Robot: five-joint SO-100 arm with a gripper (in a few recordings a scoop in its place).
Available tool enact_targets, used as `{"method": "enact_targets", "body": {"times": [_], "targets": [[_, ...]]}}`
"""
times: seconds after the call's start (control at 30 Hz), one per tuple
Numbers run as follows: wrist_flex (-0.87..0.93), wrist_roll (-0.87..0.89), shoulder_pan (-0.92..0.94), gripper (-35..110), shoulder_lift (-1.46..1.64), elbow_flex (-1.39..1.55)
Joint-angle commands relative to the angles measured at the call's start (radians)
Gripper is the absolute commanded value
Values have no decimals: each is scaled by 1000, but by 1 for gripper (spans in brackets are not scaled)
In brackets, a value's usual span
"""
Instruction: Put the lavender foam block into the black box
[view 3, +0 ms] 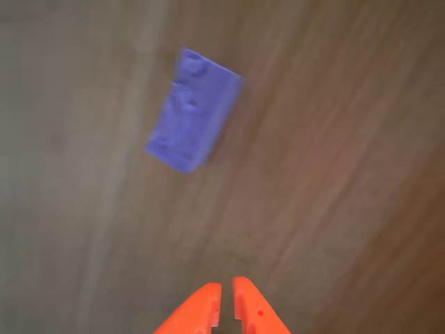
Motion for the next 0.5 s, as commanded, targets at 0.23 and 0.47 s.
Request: {"method": "enact_targets", "body": {"times": [0.23,0.47], "targets": [[54,-107,84,0,-78,-104],[89,-146,104,0,-123,-173]]}}
